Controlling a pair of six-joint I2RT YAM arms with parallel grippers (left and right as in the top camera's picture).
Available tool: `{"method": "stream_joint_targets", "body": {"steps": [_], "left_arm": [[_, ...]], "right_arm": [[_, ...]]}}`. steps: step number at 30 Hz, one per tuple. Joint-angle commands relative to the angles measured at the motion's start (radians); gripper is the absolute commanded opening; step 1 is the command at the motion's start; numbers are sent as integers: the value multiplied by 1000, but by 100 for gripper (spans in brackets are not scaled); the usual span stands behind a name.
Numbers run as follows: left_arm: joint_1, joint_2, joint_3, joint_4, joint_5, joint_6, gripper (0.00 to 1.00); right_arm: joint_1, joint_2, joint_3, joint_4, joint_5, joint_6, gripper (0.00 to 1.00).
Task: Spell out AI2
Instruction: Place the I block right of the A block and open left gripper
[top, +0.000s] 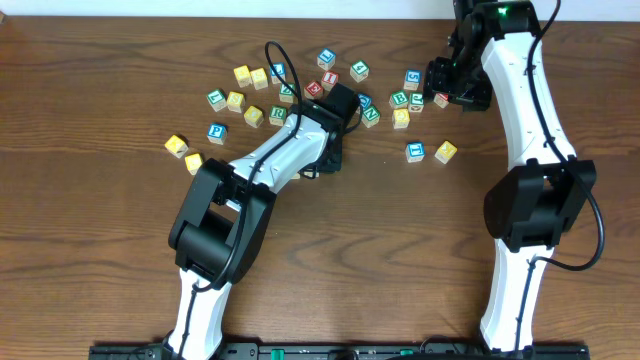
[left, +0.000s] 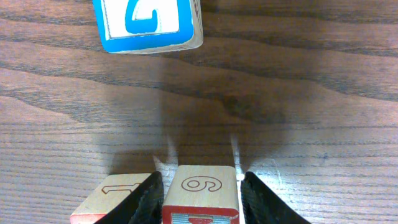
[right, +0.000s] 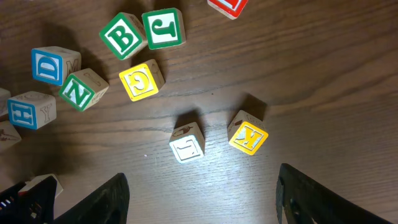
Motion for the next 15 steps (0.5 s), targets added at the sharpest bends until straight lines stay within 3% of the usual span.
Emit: {"method": "stream_joint_targets", "body": {"steps": [1,15], "left_arm": [[5,16,-15,-3,-3,-10,40],[20,-78,43,-3,-3,-8,41]], "right_arm": [[2,-21,15,-1,6,7,71],[2,-21,15,8,6,7,72]]}}
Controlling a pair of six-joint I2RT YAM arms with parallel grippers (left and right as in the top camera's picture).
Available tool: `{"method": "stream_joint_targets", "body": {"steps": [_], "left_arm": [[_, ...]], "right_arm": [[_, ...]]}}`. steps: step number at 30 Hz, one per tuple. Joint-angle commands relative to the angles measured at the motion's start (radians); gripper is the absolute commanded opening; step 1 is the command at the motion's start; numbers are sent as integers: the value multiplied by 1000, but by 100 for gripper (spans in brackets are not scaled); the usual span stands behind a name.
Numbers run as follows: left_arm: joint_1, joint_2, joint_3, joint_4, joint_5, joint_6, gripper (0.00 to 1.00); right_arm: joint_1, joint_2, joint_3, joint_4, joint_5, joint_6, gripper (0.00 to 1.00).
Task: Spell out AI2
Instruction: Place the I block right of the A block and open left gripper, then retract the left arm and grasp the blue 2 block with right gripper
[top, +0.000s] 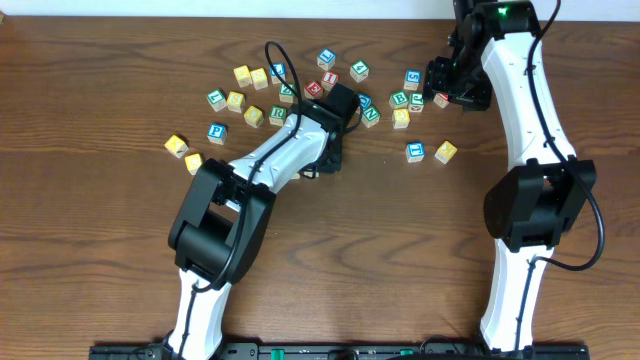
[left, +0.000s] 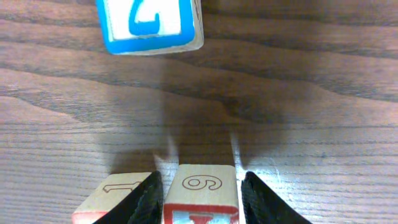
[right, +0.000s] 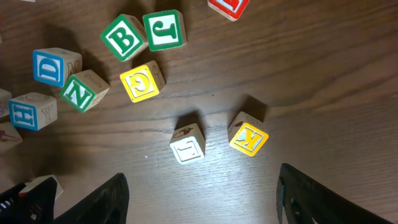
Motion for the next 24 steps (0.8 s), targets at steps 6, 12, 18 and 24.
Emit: {"method": "stream_joint_targets", "body": {"steps": [6,12,18,24], "left_arm": [[104,-180,44,-3,-3,-8,41],[219,-326,44,-15,-3,13,41],[347,-454,44,-65,-3,25,41],[479,-480,43,-125,-3,26,41]], "right_arm": [[2,-21,15,13,5,7,72],[37,-21,14,55,-40,7,71],[145,-11,14,158,-40,7,71],[277,23,14,267,-40,8,70]]}}
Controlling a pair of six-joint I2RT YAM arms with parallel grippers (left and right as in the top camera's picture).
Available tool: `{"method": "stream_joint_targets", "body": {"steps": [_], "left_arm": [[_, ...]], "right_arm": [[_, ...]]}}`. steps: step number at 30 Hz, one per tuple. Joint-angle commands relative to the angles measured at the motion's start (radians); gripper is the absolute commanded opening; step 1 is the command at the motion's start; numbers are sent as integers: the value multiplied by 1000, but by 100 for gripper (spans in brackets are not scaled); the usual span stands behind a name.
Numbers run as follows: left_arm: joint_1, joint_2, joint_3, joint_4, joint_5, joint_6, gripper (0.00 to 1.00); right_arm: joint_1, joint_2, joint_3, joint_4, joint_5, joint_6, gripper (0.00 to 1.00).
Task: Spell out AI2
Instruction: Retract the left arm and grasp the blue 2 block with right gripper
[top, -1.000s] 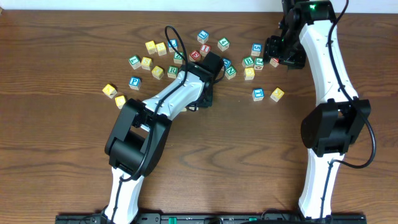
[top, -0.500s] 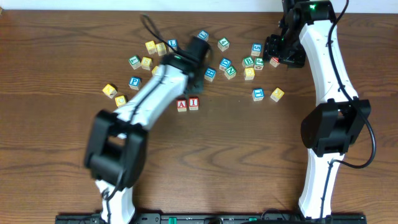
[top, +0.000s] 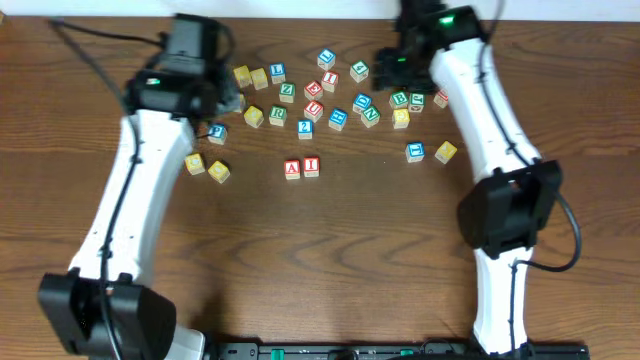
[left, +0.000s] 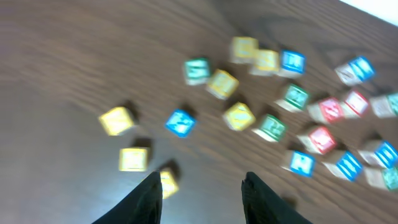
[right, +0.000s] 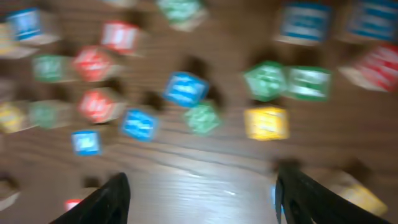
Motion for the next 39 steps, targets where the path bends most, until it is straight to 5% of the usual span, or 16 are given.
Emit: {"method": "stream_joint_targets", "body": {"steps": [1,15,39], "left_arm": [[69,3,17,-29,-6,17,41],[209,4,-6,-72,-7,17,41],[209,4,-42,-76,-7,17,41]], "right_arm": [[79,30,14,38,-9,6,70],[257,155,14,170,29,101,65],[285,311,13,230,74,171,55]]}}
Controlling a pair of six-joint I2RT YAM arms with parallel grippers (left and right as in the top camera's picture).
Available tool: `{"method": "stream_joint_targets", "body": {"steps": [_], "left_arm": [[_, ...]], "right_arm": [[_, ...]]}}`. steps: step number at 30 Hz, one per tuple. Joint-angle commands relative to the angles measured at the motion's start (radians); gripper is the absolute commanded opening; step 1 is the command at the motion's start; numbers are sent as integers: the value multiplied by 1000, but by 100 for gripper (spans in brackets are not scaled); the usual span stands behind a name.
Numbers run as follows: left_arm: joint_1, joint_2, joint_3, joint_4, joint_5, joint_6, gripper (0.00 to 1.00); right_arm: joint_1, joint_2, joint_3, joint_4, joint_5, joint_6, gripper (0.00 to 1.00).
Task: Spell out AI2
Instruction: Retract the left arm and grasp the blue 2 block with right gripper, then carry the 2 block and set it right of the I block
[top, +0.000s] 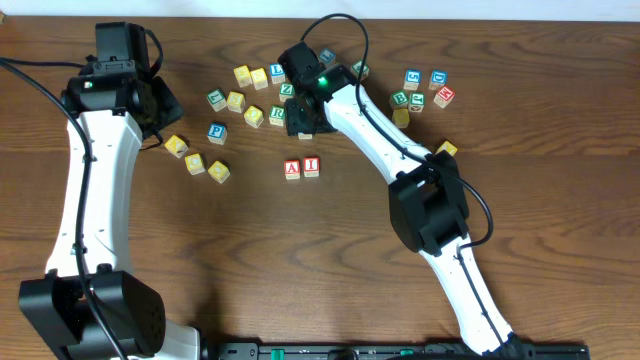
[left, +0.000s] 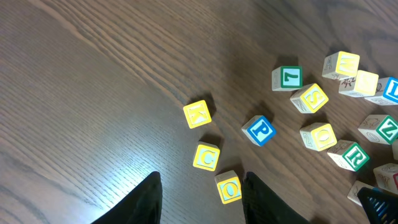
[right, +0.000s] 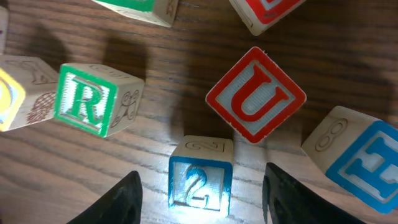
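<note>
Red blocks A (top: 292, 169) and I (top: 311, 167) stand side by side in the middle of the table. The blue 2 block (right: 200, 182) rests on the wood, and my right gripper (right: 202, 202) stands open astride it, one finger on each side and apart from it. From overhead, the right gripper (top: 305, 118) hides the 2 block, just behind A and I. My left gripper (top: 155, 105) is open and empty, high over the far left; in its wrist view the left gripper (left: 200, 199) looks down on yellow blocks.
A red U block (right: 255, 93) sits just beyond the 2, a green R (right: 93, 99) to its left and a blue H (right: 367, 162) to its right. Yellow K (left: 198, 114), C (left: 206, 157) and O (left: 229, 188) lie below the left gripper. More blocks crowd the back.
My right gripper has gone from over the back cluster to low around the blue 2 block, still open. The left arm has moved further left and stays open.
At first my left gripper was closed around a red block beside a second one mid-table, while the right hovered open at the far right. Then the left was open at the far left, with A and I standing together. Now the right straddles the 2.
</note>
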Motion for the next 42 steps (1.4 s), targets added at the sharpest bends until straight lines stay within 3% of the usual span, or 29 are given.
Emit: {"method": "stream_joint_targets", "body": {"steps": [1,16,24,37,42], "left_arm": [[2,1,-13,-6,-7,16,41],[2,1,-14,-7,-9,16,41],[2,1,-14,-7,-9,16,41],[-1,1,-13,-51,-8,15,41],[-1,1,-14,-51,-5,8,41]], "right_arm": [[14,41,13,4,16,11,54],[17,45,13,13,76,11,24],[15,8,15,-57,76,10,18],[19,-89,2,-376,76,0,18],[37,-88,-62,-383,76,5,19]]}}
